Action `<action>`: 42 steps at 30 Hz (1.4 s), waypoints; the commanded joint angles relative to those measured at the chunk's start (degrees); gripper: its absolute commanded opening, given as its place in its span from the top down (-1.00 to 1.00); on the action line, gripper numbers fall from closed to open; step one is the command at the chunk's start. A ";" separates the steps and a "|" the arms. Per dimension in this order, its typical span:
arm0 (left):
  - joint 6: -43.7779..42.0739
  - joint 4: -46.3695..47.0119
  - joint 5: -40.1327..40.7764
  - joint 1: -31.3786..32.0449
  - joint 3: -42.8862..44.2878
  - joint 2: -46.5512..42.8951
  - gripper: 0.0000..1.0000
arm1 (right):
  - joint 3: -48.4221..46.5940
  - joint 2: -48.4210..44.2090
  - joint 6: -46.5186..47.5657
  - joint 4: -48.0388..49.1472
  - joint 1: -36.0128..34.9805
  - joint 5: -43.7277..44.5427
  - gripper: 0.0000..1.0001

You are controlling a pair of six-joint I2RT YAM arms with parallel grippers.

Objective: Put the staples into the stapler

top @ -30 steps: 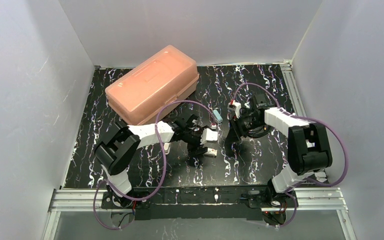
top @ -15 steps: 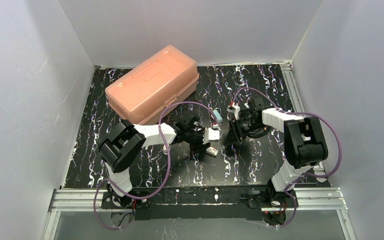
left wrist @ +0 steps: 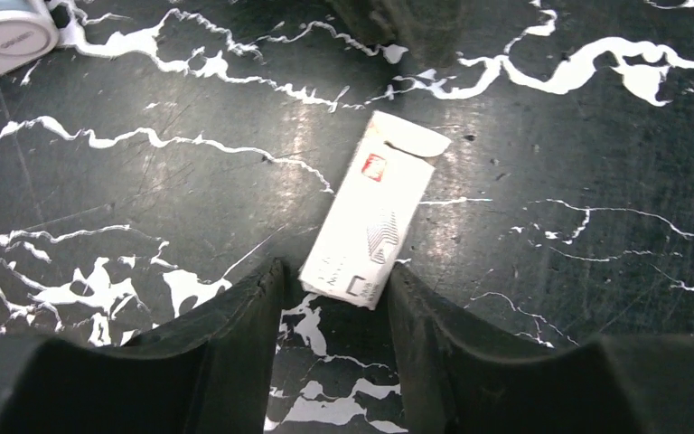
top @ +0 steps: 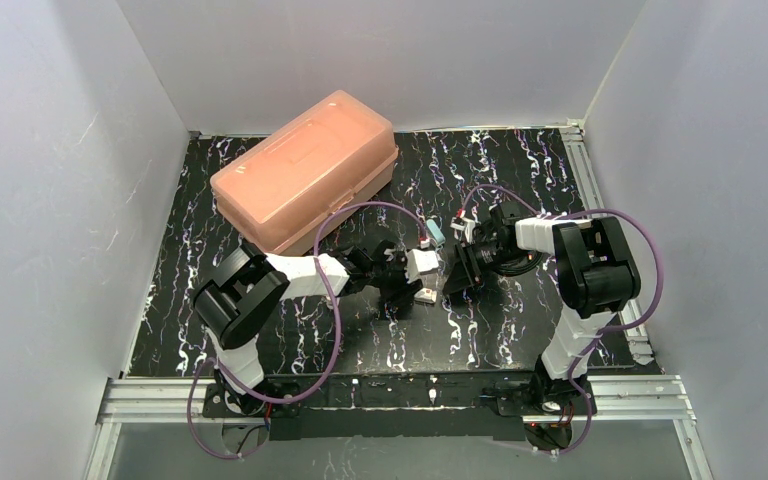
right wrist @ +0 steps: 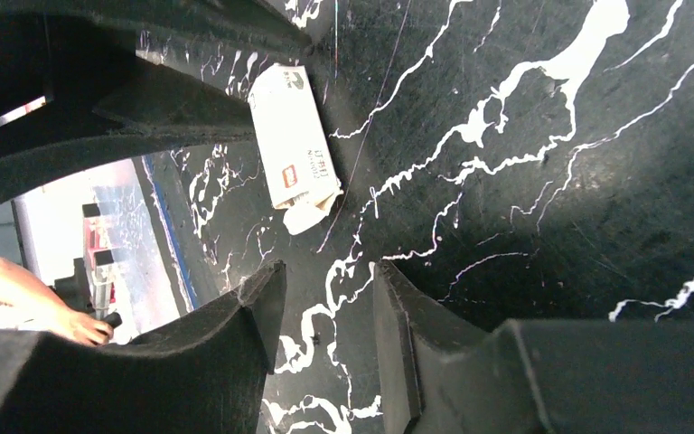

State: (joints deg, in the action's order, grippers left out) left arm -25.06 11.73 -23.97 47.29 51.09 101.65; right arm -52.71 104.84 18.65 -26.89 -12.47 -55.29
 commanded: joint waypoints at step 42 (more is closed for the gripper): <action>3.37 3.01 5.76 1.89 -3.07 0.93 0.32 | 0.04 1.91 -8.39 9.40 -3.61 3.15 0.12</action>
State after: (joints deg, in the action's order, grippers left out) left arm -21.67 17.69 -21.41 48.88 50.06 102.65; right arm -52.69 105.49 11.05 -19.49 -15.57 -54.78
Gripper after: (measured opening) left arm 0.335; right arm 0.456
